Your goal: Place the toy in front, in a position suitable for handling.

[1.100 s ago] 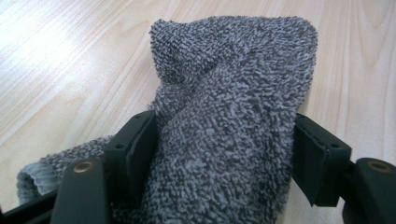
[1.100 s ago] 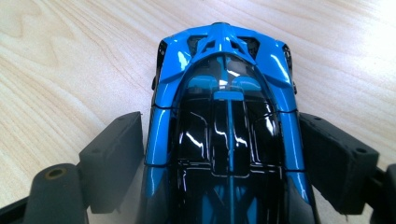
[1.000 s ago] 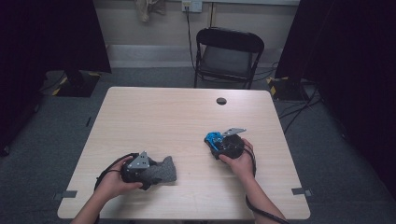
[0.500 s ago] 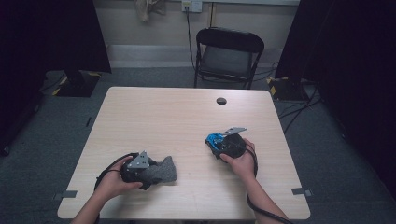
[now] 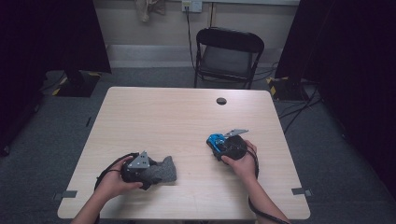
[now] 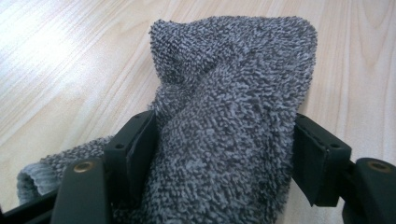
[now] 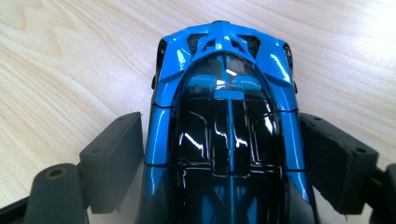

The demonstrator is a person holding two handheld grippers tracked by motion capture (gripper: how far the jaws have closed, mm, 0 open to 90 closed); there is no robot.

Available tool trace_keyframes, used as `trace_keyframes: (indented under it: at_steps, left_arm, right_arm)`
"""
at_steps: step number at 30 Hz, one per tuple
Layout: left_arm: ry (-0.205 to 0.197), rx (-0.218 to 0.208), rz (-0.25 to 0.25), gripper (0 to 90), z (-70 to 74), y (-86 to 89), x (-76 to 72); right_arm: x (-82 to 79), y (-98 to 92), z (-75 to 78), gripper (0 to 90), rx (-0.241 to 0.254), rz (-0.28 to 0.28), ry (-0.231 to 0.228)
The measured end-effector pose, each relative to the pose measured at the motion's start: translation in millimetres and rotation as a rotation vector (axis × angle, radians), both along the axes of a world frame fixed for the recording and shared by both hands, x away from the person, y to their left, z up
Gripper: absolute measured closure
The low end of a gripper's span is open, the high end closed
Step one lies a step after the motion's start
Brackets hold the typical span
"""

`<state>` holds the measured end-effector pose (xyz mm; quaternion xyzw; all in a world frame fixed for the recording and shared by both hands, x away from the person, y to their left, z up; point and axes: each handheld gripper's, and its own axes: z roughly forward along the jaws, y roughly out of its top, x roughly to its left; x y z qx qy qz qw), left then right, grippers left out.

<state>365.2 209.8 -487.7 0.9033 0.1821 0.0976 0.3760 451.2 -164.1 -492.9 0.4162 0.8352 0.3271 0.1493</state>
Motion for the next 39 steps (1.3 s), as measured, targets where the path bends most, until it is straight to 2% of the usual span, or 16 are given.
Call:
trace_keyframes:
  at_steps: [5, 7, 15, 18, 23, 30, 32, 34, 39]
  left_arm:
    - [0.0, 0.0, 0.0, 29.7, 0.0, -0.2, 0.0]
    - [0.001, 0.002, 0.0, 29.7, 0.2, -0.3, 0.2]
    - [0.004, 0.0, -0.001, 29.6, 0.1, -0.2, 0.5]
    - [0.005, -0.001, -0.001, 29.5, 0.1, -0.3, 0.6]
    - [0.005, 0.001, -0.001, 29.4, 0.2, -0.4, 0.5]
    - [0.007, -0.006, -0.002, 29.3, -0.2, 0.1, 0.6]
    - [0.008, -0.009, -0.002, 29.3, -0.4, 0.5, 0.7]
    - [0.006, -0.008, -0.002, 29.3, -0.4, 0.4, 0.6]
    - [0.004, -0.008, -0.003, 29.3, -0.5, 0.3, 0.4]
  right_arm:
    - [0.8, -1.9, 0.2, 18.0, 0.014, 0.002, 0.007]
    - [0.4, -1.0, 0.7, 18.1, -0.01, 0.001, 0.005]
    - [4.1, 2.2, 3.2, 18.5, -0.013, -0.019, 0.001]
    - [6.1, 4.3, 7.3, 18.3, -0.036, -0.003, -0.001]
    - [11.2, 9.4, 10.9, 18.3, -0.028, 0.014, -0.003]
    - [19.9, 11.8, 2.3, 16.9, -0.03, -0.005, 0.026]
    - [17.8, 13.7, 0.2, 16.9, -0.03, -0.013, 0.002]
    - [15.4, 13.6, -0.2, 24.2, -0.016, -0.017, -0.013]
    - [14.5, 13.0, 2.0, 24.8, -0.023, -0.024, 0.007]
